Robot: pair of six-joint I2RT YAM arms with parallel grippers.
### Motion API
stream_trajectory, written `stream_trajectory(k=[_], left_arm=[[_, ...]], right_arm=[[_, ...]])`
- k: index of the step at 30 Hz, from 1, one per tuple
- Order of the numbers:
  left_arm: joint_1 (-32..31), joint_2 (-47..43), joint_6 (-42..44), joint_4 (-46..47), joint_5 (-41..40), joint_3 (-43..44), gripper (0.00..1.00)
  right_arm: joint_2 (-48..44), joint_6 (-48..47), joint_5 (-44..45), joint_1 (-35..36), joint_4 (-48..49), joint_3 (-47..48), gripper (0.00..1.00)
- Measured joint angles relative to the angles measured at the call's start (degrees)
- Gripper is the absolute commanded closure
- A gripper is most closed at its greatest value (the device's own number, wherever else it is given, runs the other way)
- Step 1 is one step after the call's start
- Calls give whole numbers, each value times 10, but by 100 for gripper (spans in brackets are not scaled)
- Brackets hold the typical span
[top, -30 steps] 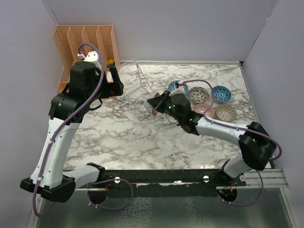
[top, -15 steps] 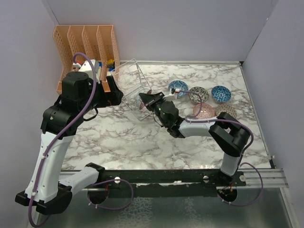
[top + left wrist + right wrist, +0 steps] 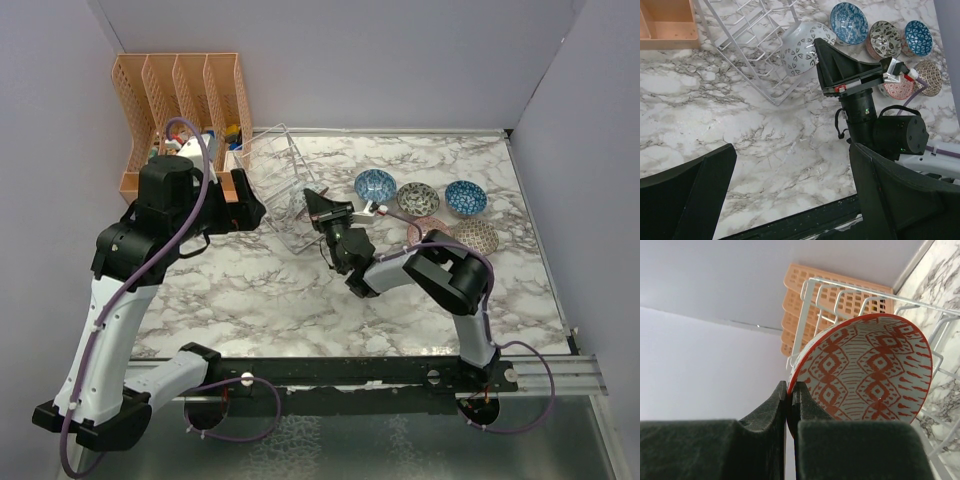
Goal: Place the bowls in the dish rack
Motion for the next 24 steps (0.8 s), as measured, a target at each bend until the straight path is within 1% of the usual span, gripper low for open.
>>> stream_trajectory(k=[6,15,24], left_arm=[[-4,-4,2,-1,5,-11,1],[-15,-12,8,-3,9,-23,1],[-21,-23,21,-5,9,-23,1]], right_arm=[[38,16,39,1,68,-1,99],[88,37,69,12,93,2,99],[121,54,74,12,97,36,98]])
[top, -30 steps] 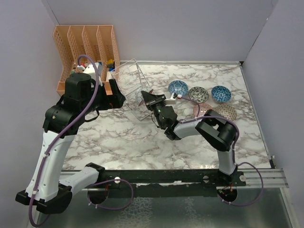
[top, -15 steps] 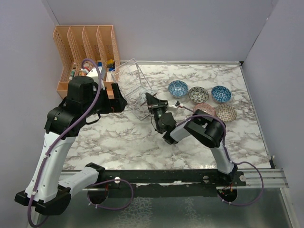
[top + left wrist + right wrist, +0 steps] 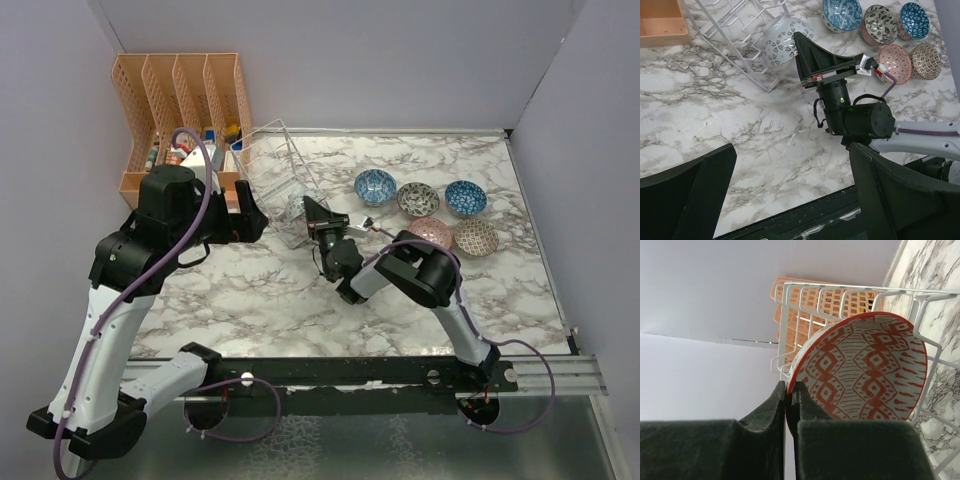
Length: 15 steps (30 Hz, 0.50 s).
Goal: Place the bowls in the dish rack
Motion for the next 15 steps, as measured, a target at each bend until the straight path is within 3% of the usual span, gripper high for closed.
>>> stream_trajectory(k=[12,15], left_arm=[[-1,-10,1,-5,2,-10,1],[-1,-12,1,-5,2,-11,1]], right_arm=[[50,46,-2,0,5,23,90],[49,45,-6,0,5,22,67]])
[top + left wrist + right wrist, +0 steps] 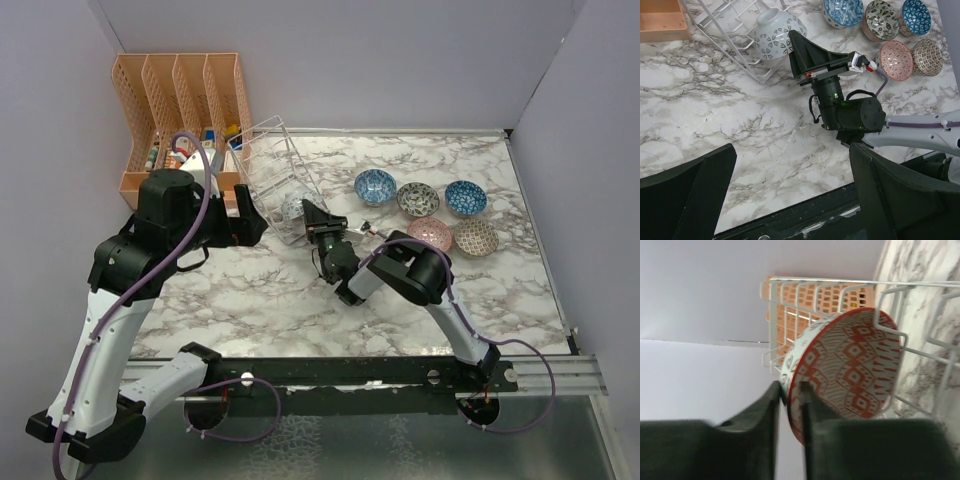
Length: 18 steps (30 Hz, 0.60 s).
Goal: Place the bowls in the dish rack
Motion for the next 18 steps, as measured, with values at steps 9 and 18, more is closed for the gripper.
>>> stream_trajectory(k=[9,18], left_arm=[[0,-2,0,0,2,0,1],[0,0,-1,0,2,0,1]], right_arm=[[1,-16,-3,0,-2,-43,24],[-7,-41,-18,0,-5,-68,1]])
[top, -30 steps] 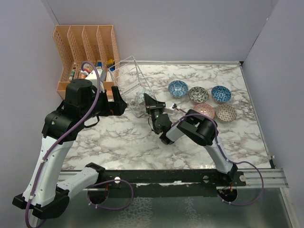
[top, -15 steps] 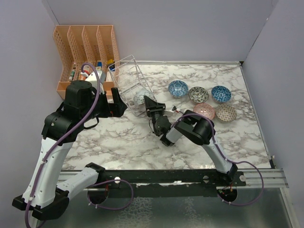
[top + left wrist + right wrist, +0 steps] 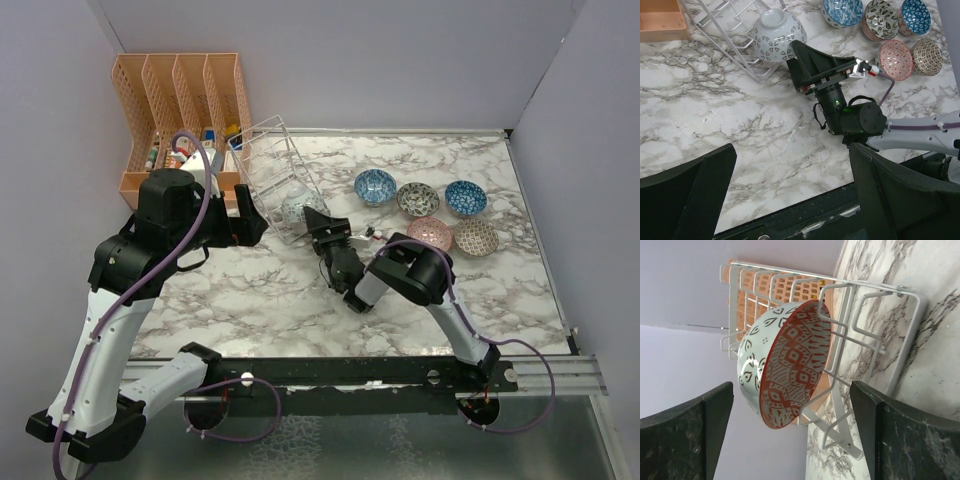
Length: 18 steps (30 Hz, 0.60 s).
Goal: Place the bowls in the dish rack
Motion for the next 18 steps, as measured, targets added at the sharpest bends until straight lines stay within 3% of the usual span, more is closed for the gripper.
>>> stream_trajectory(k=[18], left_arm=[[0,3,-2,0,0,2,1]], right_arm=[[-31,-29,-78,-17,-2,39,1]])
